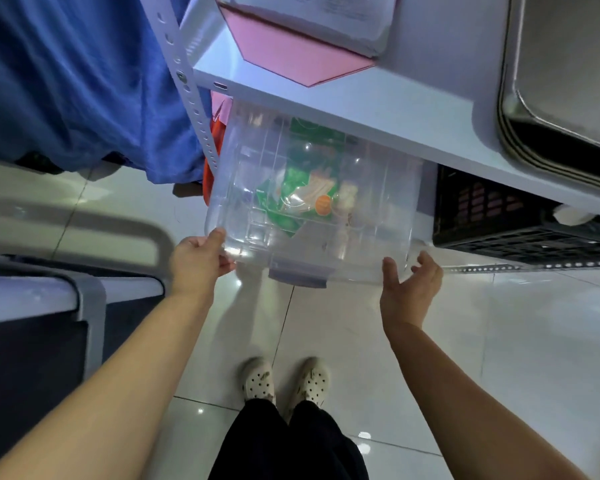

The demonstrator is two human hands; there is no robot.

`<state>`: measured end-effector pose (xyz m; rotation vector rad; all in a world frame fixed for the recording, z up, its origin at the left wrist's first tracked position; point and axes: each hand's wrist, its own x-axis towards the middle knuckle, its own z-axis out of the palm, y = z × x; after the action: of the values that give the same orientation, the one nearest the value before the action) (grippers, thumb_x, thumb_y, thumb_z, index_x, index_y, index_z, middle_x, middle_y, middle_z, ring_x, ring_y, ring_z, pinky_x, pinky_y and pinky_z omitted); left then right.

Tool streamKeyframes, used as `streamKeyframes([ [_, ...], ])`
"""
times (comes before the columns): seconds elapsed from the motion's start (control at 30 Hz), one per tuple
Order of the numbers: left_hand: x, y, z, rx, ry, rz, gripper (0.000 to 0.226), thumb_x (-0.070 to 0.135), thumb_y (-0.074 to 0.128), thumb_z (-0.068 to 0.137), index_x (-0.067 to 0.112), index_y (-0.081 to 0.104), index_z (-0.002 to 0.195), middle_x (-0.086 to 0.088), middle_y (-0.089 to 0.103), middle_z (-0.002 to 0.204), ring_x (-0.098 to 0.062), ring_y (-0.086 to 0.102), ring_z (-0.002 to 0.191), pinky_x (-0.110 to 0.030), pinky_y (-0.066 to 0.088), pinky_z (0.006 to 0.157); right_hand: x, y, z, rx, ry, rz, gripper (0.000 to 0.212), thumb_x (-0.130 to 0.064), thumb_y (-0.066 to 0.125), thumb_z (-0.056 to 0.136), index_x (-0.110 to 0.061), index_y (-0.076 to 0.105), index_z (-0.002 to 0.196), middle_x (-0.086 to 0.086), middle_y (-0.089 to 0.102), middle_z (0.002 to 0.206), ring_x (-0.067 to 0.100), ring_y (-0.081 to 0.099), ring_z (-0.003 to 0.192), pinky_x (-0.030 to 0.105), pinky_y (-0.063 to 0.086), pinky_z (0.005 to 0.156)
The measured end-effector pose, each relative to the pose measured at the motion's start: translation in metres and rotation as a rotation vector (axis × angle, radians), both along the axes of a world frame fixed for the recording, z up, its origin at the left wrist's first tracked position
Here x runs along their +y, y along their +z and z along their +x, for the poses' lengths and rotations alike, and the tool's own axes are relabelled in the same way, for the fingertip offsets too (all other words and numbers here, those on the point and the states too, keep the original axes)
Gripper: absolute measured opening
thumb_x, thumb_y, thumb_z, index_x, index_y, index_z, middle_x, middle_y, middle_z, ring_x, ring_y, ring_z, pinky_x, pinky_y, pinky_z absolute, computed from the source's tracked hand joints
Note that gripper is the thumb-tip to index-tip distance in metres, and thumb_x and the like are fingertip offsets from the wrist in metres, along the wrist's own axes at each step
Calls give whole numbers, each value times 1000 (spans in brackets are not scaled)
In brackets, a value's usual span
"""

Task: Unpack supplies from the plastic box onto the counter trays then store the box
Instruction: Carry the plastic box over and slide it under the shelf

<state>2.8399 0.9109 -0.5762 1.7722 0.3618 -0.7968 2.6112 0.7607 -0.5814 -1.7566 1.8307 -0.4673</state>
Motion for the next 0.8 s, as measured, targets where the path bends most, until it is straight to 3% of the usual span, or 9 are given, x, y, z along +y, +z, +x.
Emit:
streamKeyframes([
  [0.1, -8, 3, 0, -8, 25, 42, 30, 28, 61, 86, 13, 45, 66, -13, 56, 70, -26, 59, 59, -14, 40, 30, -4, -1, -1, -118, -100, 141, 39, -36, 61, 87, -10, 51, 113, 2, 55, 82, 18, 54, 73, 38, 50, 76],
  [0.2, -27, 11, 12, -16, 62, -8, 29, 22, 60, 88, 10, 45, 66, -10, 48, 62, -24, 52, 52, -17, 48, 36, -19, 1, 10, -173, -134, 111, 38, -37, 63, 85, -9, 54, 109, -6, 50, 68, 6, 50, 58, 13, 37, 53],
  [0.3, -54, 19, 33, -44, 36, -33, 28, 22, 58, 91, 11, 45, 68, -8, 50, 68, -23, 51, 55, -20, 54, 43, -45, 7, 31, -249, -138, 100, 39, -37, 63, 85, -7, 55, 108, -4, 49, 70, 20, 57, 68, 21, 40, 63],
  [0.4, -79, 23, 50, -44, -2, -86, 16, 17, 58, 89, 7, 54, 77, -18, 59, 83, -27, 54, 58, -34, 57, 61, -73, 9, 49, -338, -140, 104, 34, -36, 61, 86, -9, 55, 106, -9, 44, 68, 18, 54, 70, 27, 39, 67],
  [0.5, -97, 22, 58, -74, -63, -92, 11, 2, 60, 80, 6, 55, 72, -17, 58, 72, -25, 54, 57, -37, 50, 68, -85, 9, 60, -467, -103, 138, 19, -25, 64, 82, -15, 49, 87, -7, 36, 63, 8, 40, 57, 18, 38, 59],
  [0.6, -107, 15, 59, -84, -105, -52, 13, 1, 62, 76, 10, 56, 69, -15, 59, 72, -27, 56, 64, -34, 49, 66, -91, 3, 64, -523, -59, 156, 32, -12, 65, 75, -21, 35, 68, -6, 31, 61, 1, 32, 45, 5, 31, 44],
  [0.8, -123, 3, 65, -101, -127, -4, 6, 15, 66, 79, 15, 60, 82, -15, 65, 88, -34, 61, 80, -48, 51, 80, -105, -9, 70, -520, -48, 116, 35, -17, 67, 74, -21, 33, 64, -9, 32, 55, 0, 31, 41, 7, 33, 45],
])
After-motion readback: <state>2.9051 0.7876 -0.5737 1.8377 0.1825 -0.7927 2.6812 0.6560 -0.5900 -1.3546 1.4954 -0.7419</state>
